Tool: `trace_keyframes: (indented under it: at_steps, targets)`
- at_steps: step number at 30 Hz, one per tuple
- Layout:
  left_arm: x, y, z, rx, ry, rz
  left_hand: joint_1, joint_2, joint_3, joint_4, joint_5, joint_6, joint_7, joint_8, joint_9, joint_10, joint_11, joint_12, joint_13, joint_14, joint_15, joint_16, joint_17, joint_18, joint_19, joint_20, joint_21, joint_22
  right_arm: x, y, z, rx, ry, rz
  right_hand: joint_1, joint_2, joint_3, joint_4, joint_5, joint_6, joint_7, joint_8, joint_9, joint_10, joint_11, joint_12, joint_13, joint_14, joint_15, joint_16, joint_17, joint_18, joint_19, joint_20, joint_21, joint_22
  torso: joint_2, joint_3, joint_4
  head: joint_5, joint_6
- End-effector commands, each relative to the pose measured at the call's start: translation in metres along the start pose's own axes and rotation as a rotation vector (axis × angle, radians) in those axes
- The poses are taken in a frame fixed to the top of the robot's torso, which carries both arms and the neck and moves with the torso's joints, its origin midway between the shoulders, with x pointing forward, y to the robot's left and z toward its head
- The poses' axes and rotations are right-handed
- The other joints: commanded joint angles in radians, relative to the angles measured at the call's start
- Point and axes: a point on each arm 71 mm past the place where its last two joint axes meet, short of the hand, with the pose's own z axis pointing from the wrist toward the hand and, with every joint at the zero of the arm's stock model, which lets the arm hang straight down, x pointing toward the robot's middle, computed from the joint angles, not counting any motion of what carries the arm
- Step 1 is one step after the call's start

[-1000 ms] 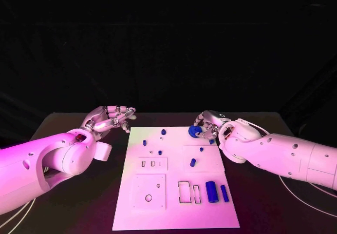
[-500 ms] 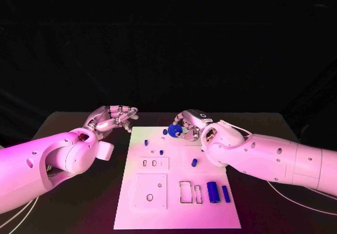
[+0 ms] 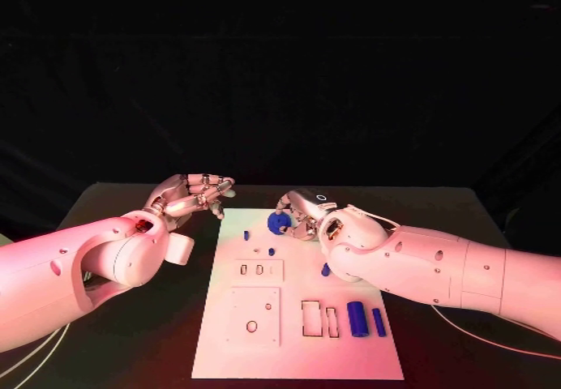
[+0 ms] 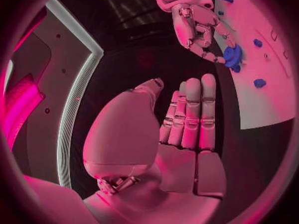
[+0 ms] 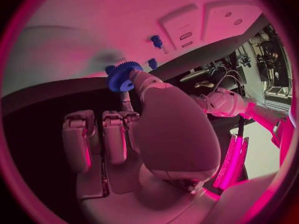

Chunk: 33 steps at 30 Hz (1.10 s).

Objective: Assemble the parts on the task board

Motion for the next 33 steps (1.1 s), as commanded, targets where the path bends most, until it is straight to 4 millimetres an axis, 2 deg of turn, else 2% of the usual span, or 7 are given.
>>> trace_keyframes:
  at_steps: [1, 4, 10, 26, 28, 31, 33]
  targets:
    - [0.004, -0.002, 0.001, 0.009, 0.02, -0.004, 0.011, 0.002, 0.006, 0.002, -0.005, -0.008, 0.001, 0.005, 0.001, -0.009, 0.001, 0.003, 0.001, -0.006, -0.001, -0.005, -0.001, 0.015, -0.007, 0.001, 0.001, -0.001, 0.005, 0.001, 0.002, -0.002, 0.025, -0.025, -0.006, 0.001, 0.005, 0.001, -0.006, 0.052, -0.021, 0.022, 0.012, 0.088, 0.0, 0.001, 0.243, 0.1, -0.002, 0.006, 0.244, -0.007, 0.105, -0.004, 0.004, 0.263, 0.0, 0.0008, -0.0002, 0.002, -0.003]
    - [0.005, -0.002, 0.001, 0.009, 0.021, -0.005, 0.011, 0.002, 0.006, 0.002, -0.005, -0.008, 0.001, 0.005, 0.001, -0.009, 0.001, 0.003, 0.001, -0.006, -0.001, -0.005, -0.001, 0.015, -0.007, 0.001, 0.001, -0.001, 0.009, 0.002, 0.003, 0.002, 0.033, -0.027, -0.007, 0.001, 0.006, 0.001, -0.006, 0.052, -0.021, 0.022, 0.012, 0.088, 0.001, 0.001, 0.244, 0.1, -0.002, 0.006, 0.244, -0.007, 0.105, -0.003, 0.004, 0.263, 0.0, 0.001, 0.001, 0.003, -0.003]
    - [0.005, -0.002, 0.001, 0.008, 0.021, -0.005, 0.014, 0.002, 0.011, 0.0, -0.005, -0.008, 0.001, 0.005, 0.002, -0.01, 0.001, 0.005, 0.001, -0.006, -0.001, -0.005, -0.003, 0.015, -0.008, 0.001, 0.003, 0.0, 0.015, 0.005, 0.006, 0.009, 0.046, -0.029, -0.007, 0.001, 0.006, 0.001, -0.006, 0.052, -0.021, 0.022, 0.012, 0.088, 0.001, 0.001, 0.244, 0.1, -0.002, 0.006, 0.244, -0.007, 0.105, -0.003, 0.004, 0.263, 0.0, 0.0026, -0.0026, 0.006, -0.005]
    - [0.005, -0.002, 0.002, 0.006, 0.023, -0.006, 0.014, 0.002, 0.011, 0.0, -0.005, -0.008, 0.001, 0.005, 0.002, -0.01, 0.001, 0.005, 0.001, -0.006, -0.001, -0.005, -0.003, 0.015, -0.008, 0.001, 0.003, 0.0, 0.024, 0.006, 0.012, 0.017, 0.069, -0.033, -0.027, -0.009, 0.017, 0.001, -0.01, 0.038, -0.015, 0.012, 0.008, 0.081, 0.006, -0.007, 0.237, 0.1, 0.003, 0.006, 0.243, -0.007, 0.105, 0.001, 0.004, 0.263, -0.001, 0.0024, -0.0023, 0.005, -0.004]
    - [0.005, -0.002, 0.002, 0.006, 0.023, -0.006, 0.014, 0.002, 0.011, 0.0, -0.005, -0.008, 0.001, 0.005, 0.002, -0.01, 0.001, 0.005, 0.001, -0.006, -0.001, -0.005, -0.003, 0.015, -0.008, 0.001, 0.003, 0.0, 0.025, 0.005, 0.013, 0.017, 0.069, -0.033, -0.036, -0.014, 0.022, 0.001, -0.013, 0.026, -0.01, 0.004, 0.005, 0.073, 0.009, -0.017, 0.228, 0.1, 0.007, 0.006, 0.242, -0.007, 0.105, 0.003, 0.004, 0.263, -0.002, 0.002, -0.0036, 0.006, -0.004]
    - [0.005, -0.002, 0.002, 0.005, 0.024, -0.006, 0.014, 0.002, 0.011, 0.0, -0.005, -0.008, 0.001, 0.005, 0.002, -0.01, 0.001, 0.005, 0.001, -0.006, -0.001, -0.005, -0.003, 0.015, -0.008, 0.001, 0.003, 0.0, 0.025, 0.005, 0.014, 0.016, 0.073, -0.03, -0.067, -0.032, 0.027, 0.006, -0.025, -0.028, 0.012, -0.032, -0.009, 0.033, 0.028, -0.065, 0.188, 0.1, 0.025, 0.006, 0.241, -0.007, 0.105, 0.018, 0.004, 0.263, -0.001, 0.0021, -0.0036, 0.007, -0.004]
    - [0.005, -0.002, 0.002, 0.004, 0.025, -0.006, 0.014, 0.002, 0.011, 0.0, -0.005, -0.008, 0.001, 0.005, 0.002, -0.01, 0.001, 0.005, 0.001, -0.006, -0.001, -0.005, -0.003, 0.015, -0.008, 0.001, 0.003, 0.0, 0.026, 0.005, 0.014, 0.015, 0.078, -0.028, -0.079, -0.04, 0.024, 0.009, -0.031, -0.048, 0.02, -0.047, -0.015, 0.025, 0.036, -0.073, 0.182, 0.1, 0.031, 0.006, 0.242, -0.007, 0.105, 0.024, 0.004, 0.263, -0.002, 0.0022, -0.0029, 0.007, -0.005]
